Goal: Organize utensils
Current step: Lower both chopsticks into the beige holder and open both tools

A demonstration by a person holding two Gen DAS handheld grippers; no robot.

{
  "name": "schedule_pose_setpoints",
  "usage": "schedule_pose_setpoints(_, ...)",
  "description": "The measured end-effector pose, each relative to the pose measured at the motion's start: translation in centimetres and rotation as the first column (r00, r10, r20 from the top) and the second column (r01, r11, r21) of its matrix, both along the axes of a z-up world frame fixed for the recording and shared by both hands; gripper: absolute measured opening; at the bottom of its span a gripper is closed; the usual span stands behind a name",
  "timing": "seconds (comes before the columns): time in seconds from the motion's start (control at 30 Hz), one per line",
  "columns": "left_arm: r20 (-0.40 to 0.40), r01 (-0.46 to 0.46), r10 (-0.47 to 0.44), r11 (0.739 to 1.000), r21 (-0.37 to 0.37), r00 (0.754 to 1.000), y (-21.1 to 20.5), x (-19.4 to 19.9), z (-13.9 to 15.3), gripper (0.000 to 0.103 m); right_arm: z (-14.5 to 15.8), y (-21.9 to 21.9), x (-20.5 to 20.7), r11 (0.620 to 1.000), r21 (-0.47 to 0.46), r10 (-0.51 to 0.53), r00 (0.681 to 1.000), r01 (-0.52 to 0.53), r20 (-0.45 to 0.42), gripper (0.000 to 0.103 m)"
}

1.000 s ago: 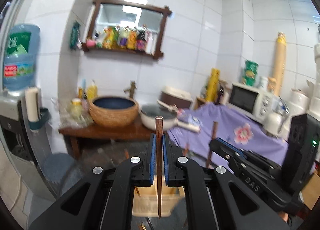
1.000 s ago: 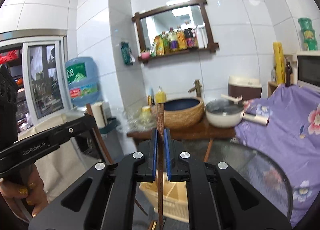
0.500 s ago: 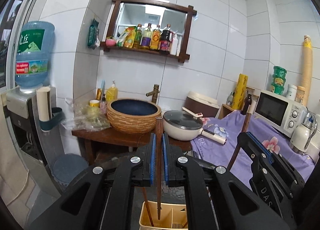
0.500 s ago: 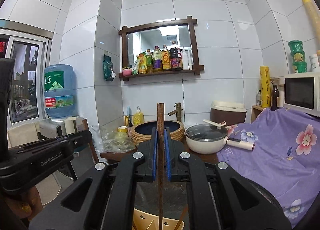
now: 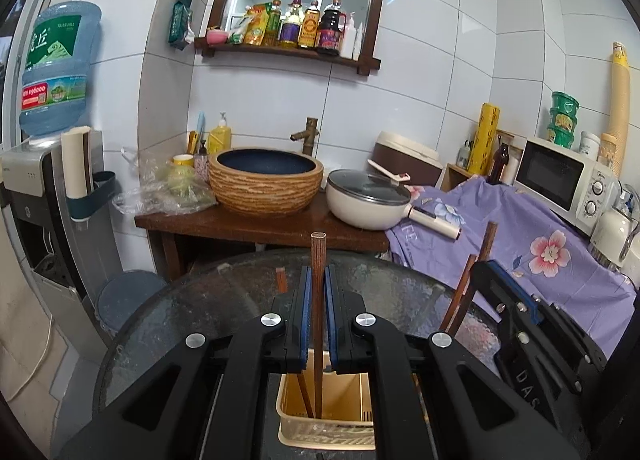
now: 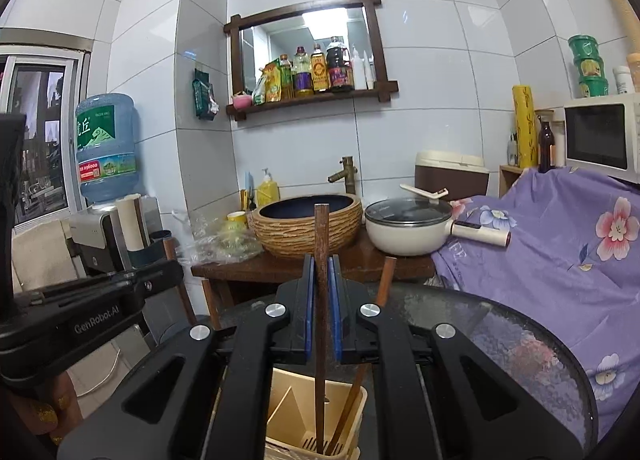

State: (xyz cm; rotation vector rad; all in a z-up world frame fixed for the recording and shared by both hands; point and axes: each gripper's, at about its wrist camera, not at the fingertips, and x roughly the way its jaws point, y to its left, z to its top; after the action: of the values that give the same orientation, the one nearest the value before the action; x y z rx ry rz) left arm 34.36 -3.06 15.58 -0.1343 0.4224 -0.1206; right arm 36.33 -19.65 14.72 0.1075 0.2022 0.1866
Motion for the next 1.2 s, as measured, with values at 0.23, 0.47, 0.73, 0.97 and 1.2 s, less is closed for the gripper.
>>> schedule_pose_setpoints(0.23,-0.055,0.005,-0.005,1.000,0.001,0.998,0.1,0.6,-2.2,0.006,0.3,-0.8,-0.6,0.999,0.041,-0.011,1.000,0.010,0.013,0.008)
schedule_pose_setpoints(0.47,-0.061,-0.001,0.003,1.000,0.021,0.998,0.0,0.6,-3.3,0.006,-0.3,-0.8,-0.3,0.998,0.063,-0.018,1.000,0.017,0.003,0.008)
schedule_pose_setpoints(0.73,-0.057,0.003,-0.002,1.000,0.027,0.998,-0.2,0.4,-3.2,0.006,-2.4,-0.5,0.0,0.999,0.043,-0.009,0.999,0.011,-0.044,0.008)
schedule_pose_setpoints(0.97,-0.077,0.023,-0.022,1.000,0.004,0.997,0.2,0.8,-3.3,0.013,-2.4,-0.8,-0.4,1.000,0.031,0.003,0.999,-0.001,-0.048,0.008)
schedule_pose_setpoints(1.2,-0.032,0.060,-0.060,0.998,-0.020,0.998,0.6,-1.0,-2.5,0.043,-2.0,-1.5,-1.8,0.999,0.041,0.003,1.000,-0.003,-0.017,0.062)
